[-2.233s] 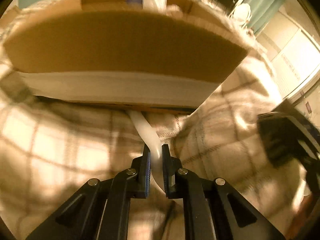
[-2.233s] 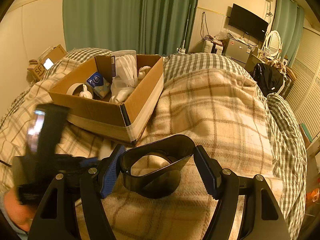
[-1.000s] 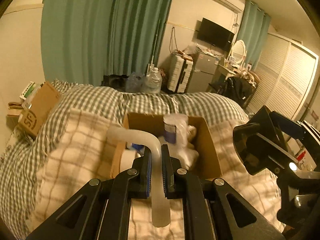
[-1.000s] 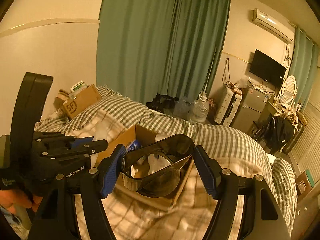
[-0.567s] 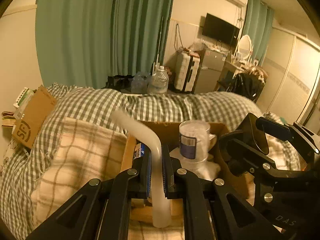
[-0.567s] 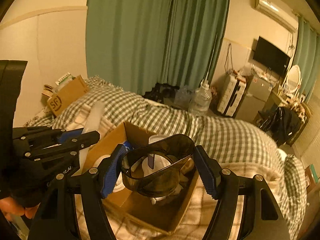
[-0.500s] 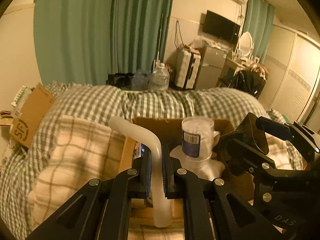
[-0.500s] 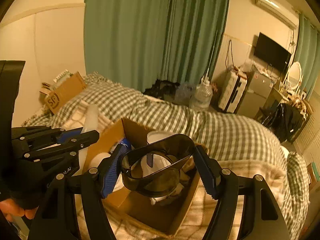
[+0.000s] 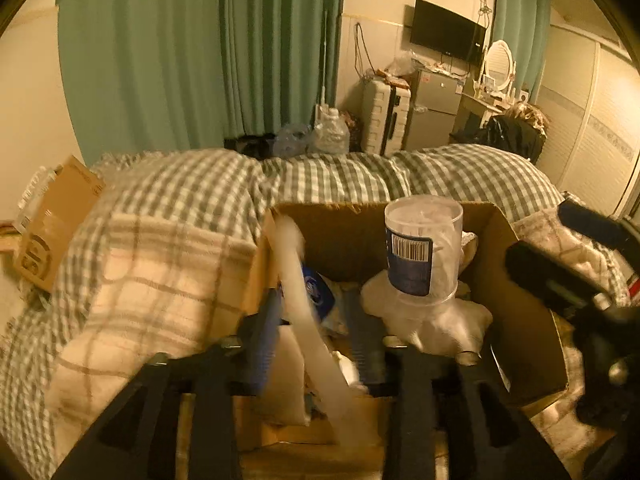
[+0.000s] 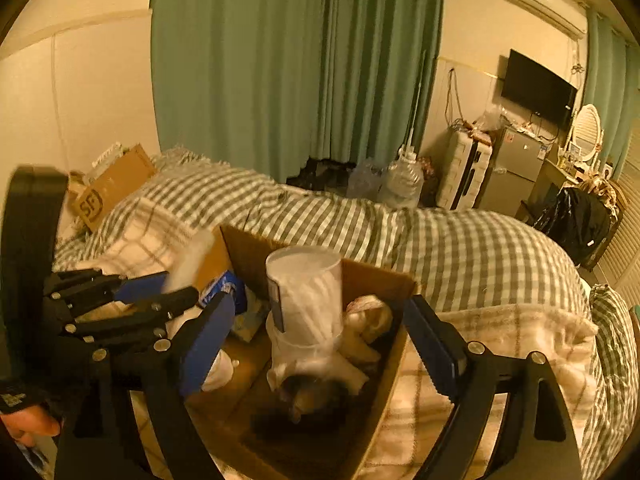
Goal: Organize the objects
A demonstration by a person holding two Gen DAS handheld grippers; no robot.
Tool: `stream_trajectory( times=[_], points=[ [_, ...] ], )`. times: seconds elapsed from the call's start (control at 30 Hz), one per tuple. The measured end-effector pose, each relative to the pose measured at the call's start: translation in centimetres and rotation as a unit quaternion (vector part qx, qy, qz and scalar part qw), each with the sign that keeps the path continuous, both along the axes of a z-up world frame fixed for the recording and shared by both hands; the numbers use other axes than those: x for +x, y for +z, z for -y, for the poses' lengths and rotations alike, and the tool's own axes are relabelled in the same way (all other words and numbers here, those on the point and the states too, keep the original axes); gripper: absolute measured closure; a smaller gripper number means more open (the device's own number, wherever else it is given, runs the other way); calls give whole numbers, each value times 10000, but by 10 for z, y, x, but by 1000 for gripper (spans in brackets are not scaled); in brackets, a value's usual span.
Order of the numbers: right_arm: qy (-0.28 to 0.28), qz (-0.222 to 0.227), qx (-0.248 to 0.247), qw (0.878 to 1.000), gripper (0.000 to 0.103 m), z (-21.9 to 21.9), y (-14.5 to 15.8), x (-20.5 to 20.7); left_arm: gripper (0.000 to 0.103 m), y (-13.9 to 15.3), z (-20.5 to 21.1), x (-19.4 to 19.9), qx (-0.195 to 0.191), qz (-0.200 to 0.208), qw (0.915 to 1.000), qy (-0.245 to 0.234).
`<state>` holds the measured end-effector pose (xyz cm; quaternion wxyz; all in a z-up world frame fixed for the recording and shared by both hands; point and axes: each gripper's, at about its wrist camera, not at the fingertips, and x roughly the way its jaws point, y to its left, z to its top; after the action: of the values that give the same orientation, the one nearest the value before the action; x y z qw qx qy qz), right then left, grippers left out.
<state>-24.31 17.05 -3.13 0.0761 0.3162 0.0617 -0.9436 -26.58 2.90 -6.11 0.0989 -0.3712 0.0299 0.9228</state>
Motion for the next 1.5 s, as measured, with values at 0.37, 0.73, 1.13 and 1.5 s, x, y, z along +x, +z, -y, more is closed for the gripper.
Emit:
stream_trajectory(
  times=[0.37, 0.73, 1.13, 1.5],
  points=[
    [-249, -547, 50, 9982, 3, -8, 52, 54, 9, 67, 6, 51, -25, -835, 9964, 144],
    [-674, -1204, -73, 9904, 0, -27, 110, 135, 0, 128, 12, 133, 30, -1934, 9809, 203],
    [-1058, -1551, -121, 9821, 0, -34, 86, 186, 0, 85, 31, 182, 120, -2284, 9706, 749],
    [-1018, -1157, -18, 9881, 0, -24, 16, 165, 0, 46, 34, 175, 121, -1922, 9784, 744]
  ],
)
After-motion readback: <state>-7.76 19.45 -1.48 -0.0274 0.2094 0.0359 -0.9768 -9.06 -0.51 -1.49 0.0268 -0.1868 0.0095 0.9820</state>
